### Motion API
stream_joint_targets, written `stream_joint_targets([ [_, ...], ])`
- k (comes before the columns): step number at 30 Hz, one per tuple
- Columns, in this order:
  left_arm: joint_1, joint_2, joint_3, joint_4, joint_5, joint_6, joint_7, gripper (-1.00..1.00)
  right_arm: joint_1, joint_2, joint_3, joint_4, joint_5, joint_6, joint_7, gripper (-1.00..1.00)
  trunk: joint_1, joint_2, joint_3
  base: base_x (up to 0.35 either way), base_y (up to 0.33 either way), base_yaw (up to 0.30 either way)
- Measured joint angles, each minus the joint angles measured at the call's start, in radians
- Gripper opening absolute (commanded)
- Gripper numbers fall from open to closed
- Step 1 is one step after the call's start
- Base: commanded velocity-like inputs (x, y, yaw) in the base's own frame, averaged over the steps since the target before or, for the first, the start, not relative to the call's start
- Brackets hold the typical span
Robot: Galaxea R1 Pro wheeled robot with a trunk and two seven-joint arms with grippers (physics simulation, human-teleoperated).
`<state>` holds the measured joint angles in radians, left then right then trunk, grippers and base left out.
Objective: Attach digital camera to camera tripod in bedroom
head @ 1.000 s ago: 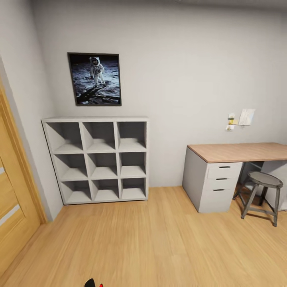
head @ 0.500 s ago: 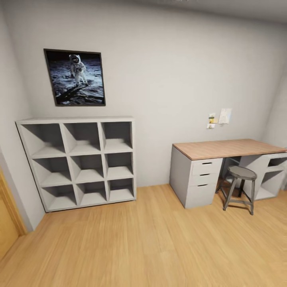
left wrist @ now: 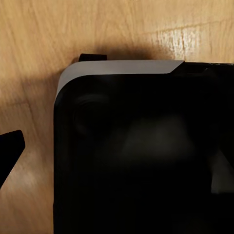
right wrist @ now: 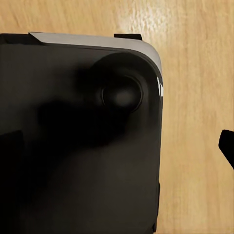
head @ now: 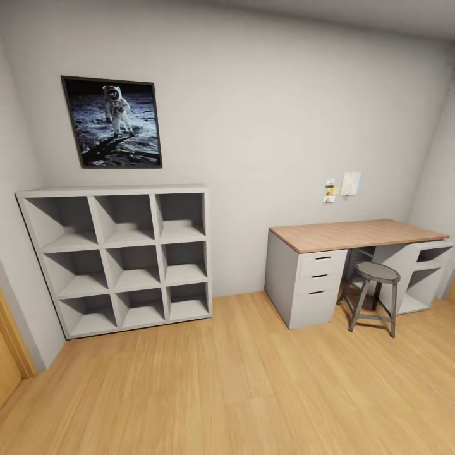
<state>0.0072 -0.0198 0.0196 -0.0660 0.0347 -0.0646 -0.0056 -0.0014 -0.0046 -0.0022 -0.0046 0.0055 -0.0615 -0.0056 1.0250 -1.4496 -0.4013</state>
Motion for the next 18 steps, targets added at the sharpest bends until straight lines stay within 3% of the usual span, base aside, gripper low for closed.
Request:
stream_joint_targets([
  [6, 0.0, 0.0, 0.0, 0.0, 0.0, 0.0, 0.0, 1.0, 0.0, 0.0, 0.008, 0.0, 0.003, -0.008, 0.0, 1.0, 0.0, 0.0, 0.0, 0.0, 0.04, 0.0],
  [18, 0.0, 0.0, 0.0, 0.0, 0.0, 0.0, 0.0, 1.0, 0.0, 0.0, 0.009, 0.0, 0.002, -0.012, 0.0, 1.0, 0.0, 0.0, 0.0, 0.0, 0.164, 0.0],
])
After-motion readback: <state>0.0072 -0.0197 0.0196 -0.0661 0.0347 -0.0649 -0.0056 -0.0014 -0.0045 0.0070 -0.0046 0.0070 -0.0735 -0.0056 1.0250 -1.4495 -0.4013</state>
